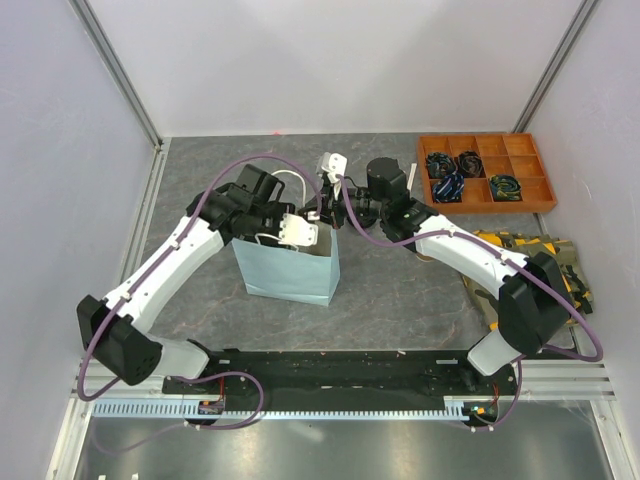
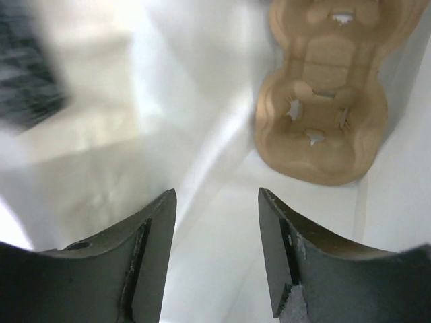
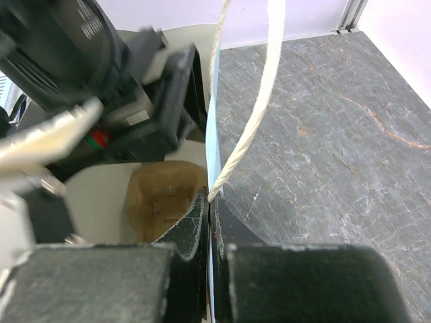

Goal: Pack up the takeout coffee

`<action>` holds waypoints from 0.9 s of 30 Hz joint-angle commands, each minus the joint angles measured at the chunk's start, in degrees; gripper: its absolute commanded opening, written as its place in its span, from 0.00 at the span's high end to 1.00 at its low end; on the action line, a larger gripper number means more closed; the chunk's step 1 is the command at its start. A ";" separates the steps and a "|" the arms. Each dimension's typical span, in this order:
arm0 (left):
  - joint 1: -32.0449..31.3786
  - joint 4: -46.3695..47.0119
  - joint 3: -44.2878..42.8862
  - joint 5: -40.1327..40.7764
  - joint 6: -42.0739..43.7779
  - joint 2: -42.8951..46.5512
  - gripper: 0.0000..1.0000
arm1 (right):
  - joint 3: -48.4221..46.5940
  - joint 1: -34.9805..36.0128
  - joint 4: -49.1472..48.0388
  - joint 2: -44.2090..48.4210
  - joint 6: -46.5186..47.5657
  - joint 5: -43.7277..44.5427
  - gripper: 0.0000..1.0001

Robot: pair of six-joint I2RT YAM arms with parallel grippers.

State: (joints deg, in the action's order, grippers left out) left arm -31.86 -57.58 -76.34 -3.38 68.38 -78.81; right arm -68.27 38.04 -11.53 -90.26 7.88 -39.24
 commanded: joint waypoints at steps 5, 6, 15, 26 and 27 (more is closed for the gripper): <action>1.00 0.63 -6.10 -5.59 -8.52 4.53 0.34 | 1.12 0.19 0.54 1.66 2.14 -1.62 1.00; 1.18 0.80 -6.80 -5.94 -9.05 5.15 0.33 | 1.30 0.19 0.54 1.75 2.31 -1.63 1.00; 5.57 6.50 -10.23 -9.54 -18.27 10.42 0.30 | 1.91 0.19 0.02 2.19 3.02 -1.36 1.00; 13.39 13.55 -13.74 -6.47 -39.62 14.22 0.16 | 2.53 0.45 -1.39 4.91 3.46 -2.68 1.00; 15.57 13.55 -14.45 -6.03 -44.34 13.68 0.15 | 2.88 0.54 -1.39 5.61 3.63 -3.11 1.00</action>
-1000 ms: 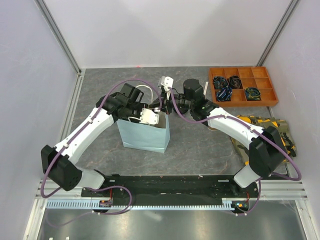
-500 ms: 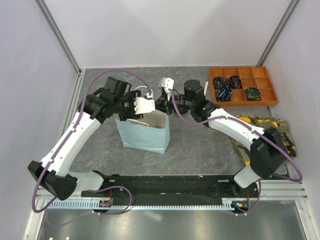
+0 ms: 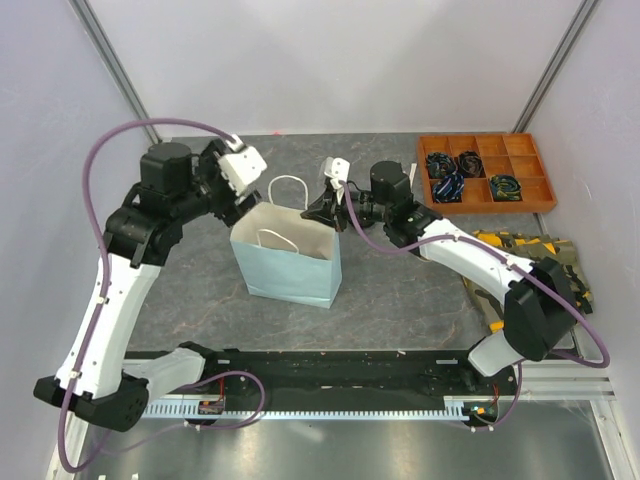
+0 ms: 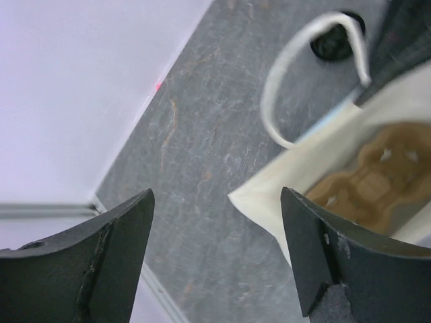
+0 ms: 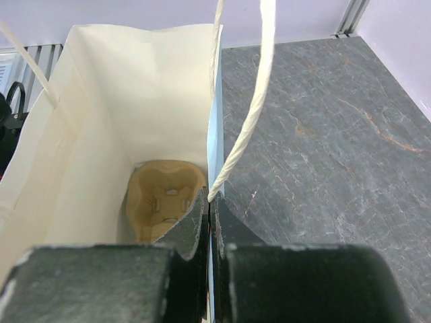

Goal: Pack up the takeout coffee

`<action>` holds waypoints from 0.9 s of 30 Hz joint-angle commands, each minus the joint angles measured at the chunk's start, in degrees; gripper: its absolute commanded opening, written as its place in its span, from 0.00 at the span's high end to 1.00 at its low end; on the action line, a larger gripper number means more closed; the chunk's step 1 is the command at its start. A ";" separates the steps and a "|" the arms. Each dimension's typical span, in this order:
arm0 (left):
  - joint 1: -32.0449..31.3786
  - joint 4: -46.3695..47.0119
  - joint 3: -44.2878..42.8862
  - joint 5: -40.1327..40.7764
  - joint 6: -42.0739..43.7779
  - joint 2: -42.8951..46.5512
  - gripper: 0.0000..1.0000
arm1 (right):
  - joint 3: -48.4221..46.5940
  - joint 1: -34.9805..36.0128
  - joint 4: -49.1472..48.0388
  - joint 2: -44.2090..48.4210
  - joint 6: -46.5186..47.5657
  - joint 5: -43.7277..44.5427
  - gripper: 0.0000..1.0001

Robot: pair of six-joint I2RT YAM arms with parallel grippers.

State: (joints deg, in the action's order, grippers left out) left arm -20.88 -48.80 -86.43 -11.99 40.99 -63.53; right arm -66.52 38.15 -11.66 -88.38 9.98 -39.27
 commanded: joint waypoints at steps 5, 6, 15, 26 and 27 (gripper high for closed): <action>10.33 3.71 -7.52 3.99 -28.67 -3.88 0.07 | 3.24 2.19 -1.08 6.72 5.92 -5.47 1.00; 11.90 2.58 -7.61 3.56 -31.12 -4.23 0.07 | 4.20 2.54 -1.17 7.95 6.71 -5.73 1.00; 18.06 -0.16 -4.89 -1.01 -37.03 -6.34 0.00 | 11.32 7.02 -3.89 14.89 17.08 -4.16 1.00; 19.21 -1.04 -0.49 -5.15 -36.34 -7.84 0.00 | 15.72 11.94 -4.25 20.96 26.32 -0.29 1.00; 19.21 -1.04 -0.40 -5.41 -36.25 -8.01 0.00 | 15.98 12.38 -3.99 21.31 26.67 -0.28 1.00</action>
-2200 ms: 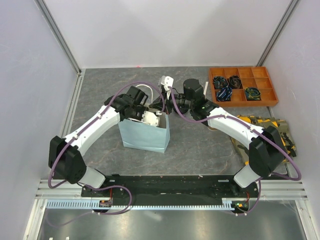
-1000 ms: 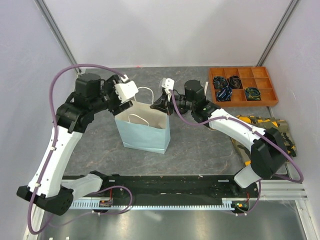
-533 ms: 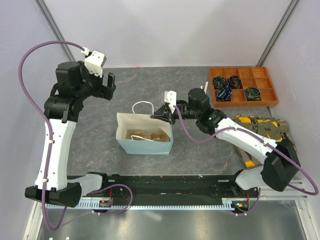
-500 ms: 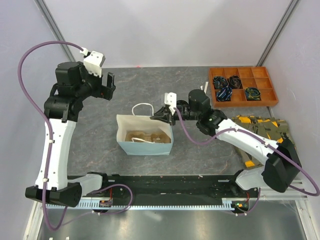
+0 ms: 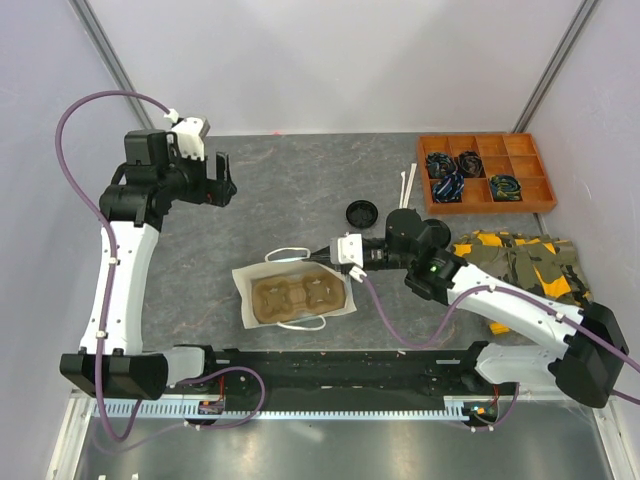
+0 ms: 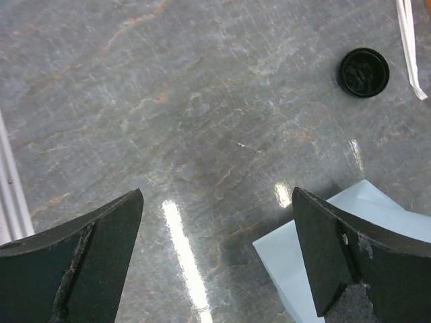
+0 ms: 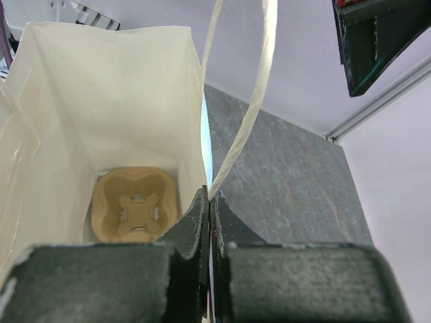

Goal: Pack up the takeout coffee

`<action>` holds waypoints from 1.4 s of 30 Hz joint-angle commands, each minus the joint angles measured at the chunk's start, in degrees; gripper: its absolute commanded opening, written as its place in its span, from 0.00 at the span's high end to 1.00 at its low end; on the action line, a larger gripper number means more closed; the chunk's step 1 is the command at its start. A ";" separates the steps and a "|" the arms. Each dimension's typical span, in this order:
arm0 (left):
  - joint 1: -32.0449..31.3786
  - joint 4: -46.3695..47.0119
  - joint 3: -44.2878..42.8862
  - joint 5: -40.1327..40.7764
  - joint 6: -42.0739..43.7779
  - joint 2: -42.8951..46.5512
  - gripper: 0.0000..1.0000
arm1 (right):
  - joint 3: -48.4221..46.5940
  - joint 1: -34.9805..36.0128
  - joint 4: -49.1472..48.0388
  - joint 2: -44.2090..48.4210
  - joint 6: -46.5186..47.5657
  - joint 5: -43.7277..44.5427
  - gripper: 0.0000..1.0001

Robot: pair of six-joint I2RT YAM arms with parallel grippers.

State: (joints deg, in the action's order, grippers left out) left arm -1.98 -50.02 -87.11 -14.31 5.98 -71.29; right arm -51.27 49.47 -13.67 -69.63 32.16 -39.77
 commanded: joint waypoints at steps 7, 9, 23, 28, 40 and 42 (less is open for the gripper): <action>0.31 0.10 2.38 -5.38 0.09 -0.34 0.00 | 2.22 2.56 -1.44 5.11 8.87 0.04 1.00; 0.31 -0.17 2.91 -5.91 0.09 -0.17 0.00 | 2.84 2.91 -1.01 5.90 8.97 -0.31 1.00; 0.31 -0.69 4.49 -8.02 0.79 0.53 0.00 | -4.45 2.65 3.12 0.55 -4.55 2.76 1.00; 0.31 -1.31 4.23 -8.11 0.61 0.44 0.00 | -6.65 -0.16 4.53 -3.41 -9.04 4.17 0.99; 0.31 -0.61 5.02 -8.63 0.44 0.80 0.00 | -11.31 -2.72 8.57 -7.02 -12.47 5.04 0.38; 0.31 -0.34 4.85 -9.07 0.18 0.62 0.00 | -12.19 -2.89 9.27 -6.49 -13.35 6.36 0.32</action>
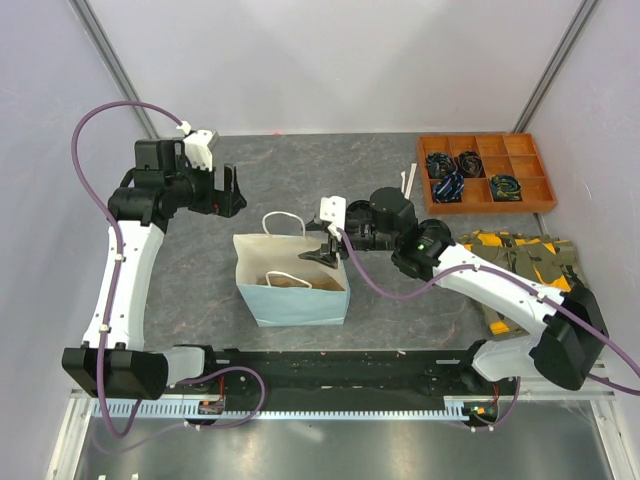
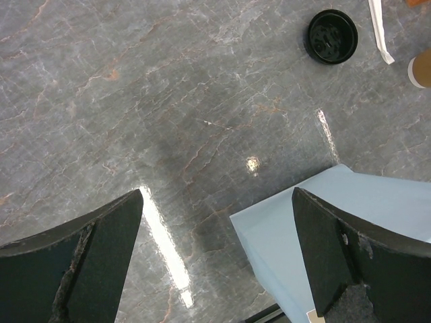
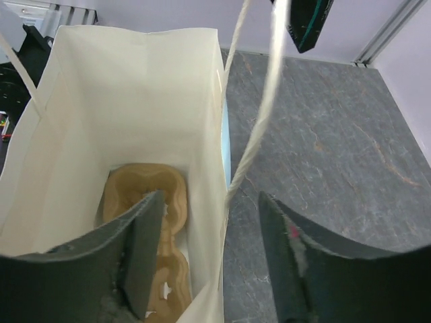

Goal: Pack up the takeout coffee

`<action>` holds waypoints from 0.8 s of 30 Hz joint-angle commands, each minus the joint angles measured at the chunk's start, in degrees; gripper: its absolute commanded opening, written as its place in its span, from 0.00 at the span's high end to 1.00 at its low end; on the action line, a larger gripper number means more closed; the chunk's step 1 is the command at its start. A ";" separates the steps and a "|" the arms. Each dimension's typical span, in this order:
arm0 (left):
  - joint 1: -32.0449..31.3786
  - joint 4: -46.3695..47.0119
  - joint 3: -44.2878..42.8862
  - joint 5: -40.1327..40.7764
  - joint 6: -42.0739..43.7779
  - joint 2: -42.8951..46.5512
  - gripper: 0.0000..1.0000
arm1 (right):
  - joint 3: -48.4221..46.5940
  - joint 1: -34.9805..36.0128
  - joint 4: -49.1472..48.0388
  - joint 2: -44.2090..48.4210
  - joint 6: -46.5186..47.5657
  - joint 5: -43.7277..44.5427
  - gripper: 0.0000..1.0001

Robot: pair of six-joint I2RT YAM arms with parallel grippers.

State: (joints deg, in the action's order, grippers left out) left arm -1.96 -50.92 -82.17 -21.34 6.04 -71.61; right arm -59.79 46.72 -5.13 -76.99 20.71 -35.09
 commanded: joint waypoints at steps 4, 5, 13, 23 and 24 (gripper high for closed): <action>0.29 1.34 -0.10 -3.00 -0.42 0.60 0.00 | -7.35 -1.89 2.57 1.14 -6.55 4.15 0.18; 0.29 1.78 -0.18 -3.18 -0.68 0.60 0.00 | -9.62 -2.24 3.36 1.14 -6.91 4.07 0.14; 0.29 3.89 -0.71 -4.58 -1.47 -0.89 0.00 | -16.23 -4.35 11.26 5.62 -10.51 8.53 0.04; 0.29 9.95 0.26 -5.99 -3.58 -1.95 0.00 | -24.05 -23.06 46.74 6.16 -8.05 26.63 0.02; 0.29 10.48 0.78 -5.99 -3.84 -2.04 0.00 | -24.67 -25.86 49.05 5.46 -7.62 28.31 0.02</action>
State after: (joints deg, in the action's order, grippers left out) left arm -1.96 -45.63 -82.11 -24.82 4.82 -73.38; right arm -80.71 26.72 26.83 -70.26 11.90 -17.47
